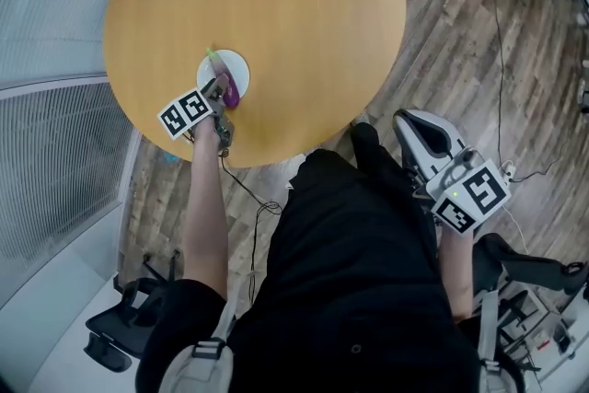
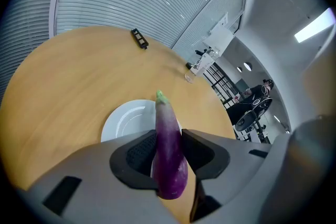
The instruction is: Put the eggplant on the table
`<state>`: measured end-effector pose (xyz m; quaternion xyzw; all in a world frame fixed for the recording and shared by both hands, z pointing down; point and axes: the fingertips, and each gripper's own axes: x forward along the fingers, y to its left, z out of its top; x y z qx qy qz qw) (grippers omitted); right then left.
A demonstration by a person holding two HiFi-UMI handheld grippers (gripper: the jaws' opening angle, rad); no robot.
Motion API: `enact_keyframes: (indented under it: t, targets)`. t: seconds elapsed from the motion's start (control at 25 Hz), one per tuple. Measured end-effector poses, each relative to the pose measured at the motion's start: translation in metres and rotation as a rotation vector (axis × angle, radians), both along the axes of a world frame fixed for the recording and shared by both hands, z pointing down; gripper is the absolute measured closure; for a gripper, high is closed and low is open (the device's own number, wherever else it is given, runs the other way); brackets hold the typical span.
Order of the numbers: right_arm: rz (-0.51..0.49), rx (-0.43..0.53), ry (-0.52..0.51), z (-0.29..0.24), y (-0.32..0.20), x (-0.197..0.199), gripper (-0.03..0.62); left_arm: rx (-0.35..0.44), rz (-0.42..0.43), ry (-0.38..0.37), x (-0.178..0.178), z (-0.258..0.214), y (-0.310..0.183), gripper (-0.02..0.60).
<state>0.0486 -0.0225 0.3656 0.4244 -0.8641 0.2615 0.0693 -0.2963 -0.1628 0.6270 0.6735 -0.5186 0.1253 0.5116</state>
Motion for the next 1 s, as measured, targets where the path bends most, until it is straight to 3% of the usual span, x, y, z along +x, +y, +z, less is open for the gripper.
enact_keyframes:
  t: [0.4,0.8,1.0]
  targets:
    - [-0.011,-0.005,0.007,0.001,0.001,-0.007,0.577,-0.017,-0.015,-0.04,-0.004,0.007,-0.008,0.419]
    - [-0.003,-0.009,0.008,0.001,0.0,-0.009,0.577,-0.019,-0.039,-0.009,-0.006,0.01,-0.01,0.408]
    - [0.003,-0.011,0.001,0.003,0.003,-0.009,0.577,-0.025,-0.032,0.006,-0.005,0.012,-0.008,0.37]
